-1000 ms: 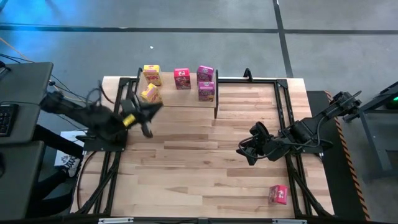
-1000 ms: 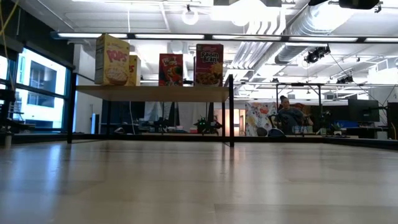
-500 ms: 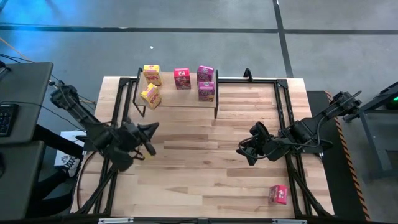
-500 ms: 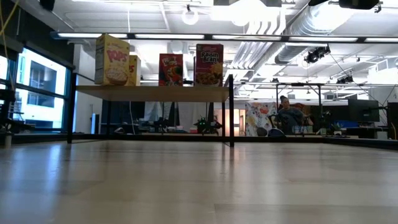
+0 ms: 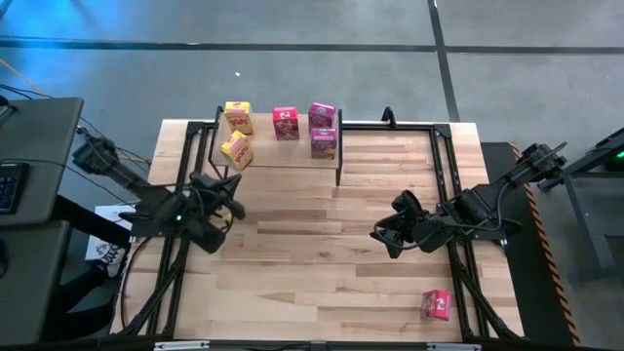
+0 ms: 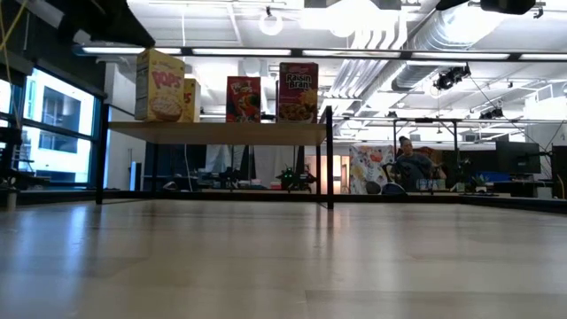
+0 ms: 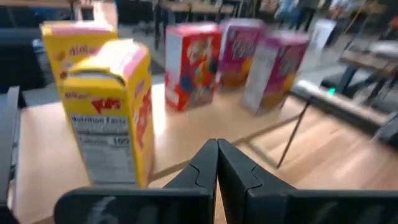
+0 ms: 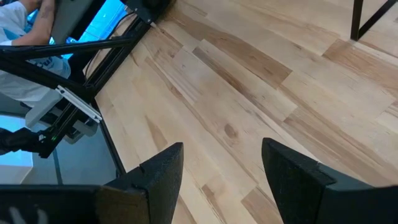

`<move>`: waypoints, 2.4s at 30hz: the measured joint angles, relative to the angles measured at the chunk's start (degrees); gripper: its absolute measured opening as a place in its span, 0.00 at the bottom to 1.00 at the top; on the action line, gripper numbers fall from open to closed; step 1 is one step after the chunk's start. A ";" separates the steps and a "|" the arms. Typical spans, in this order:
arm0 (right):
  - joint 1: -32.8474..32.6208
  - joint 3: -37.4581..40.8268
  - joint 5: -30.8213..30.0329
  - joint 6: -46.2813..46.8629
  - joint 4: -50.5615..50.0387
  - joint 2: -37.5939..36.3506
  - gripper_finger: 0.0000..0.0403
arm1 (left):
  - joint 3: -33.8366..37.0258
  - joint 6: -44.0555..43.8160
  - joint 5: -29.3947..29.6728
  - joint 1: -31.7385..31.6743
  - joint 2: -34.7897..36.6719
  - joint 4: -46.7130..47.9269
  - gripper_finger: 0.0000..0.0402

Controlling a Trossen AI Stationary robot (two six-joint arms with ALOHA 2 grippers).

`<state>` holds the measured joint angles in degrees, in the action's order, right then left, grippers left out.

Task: Stack cereal on shelf
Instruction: Put the yellow cereal box on the shelf aligned with the other yellow cereal box

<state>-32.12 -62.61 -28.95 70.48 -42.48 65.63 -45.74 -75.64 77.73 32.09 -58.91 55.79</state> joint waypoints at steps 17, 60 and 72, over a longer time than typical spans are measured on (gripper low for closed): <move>-0.01 0.02 -0.21 0.01 -1.64 0.00 0.53 | 2.10 52.16 -27.12 -13.86 12.50 -26.90 0.00; 0.00 0.02 -0.19 1.53 -2.49 0.00 0.53 | 22.99 38.23 -22.20 -17.56 26.58 -37.07 0.00; 0.00 0.02 -0.57 1.55 -2.49 0.00 0.53 | 22.99 37.16 -21.66 -20.56 26.58 -34.38 0.00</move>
<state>-32.12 -62.59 -29.52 72.03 -44.97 65.63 -22.74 -38.48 56.07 11.52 -32.34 21.41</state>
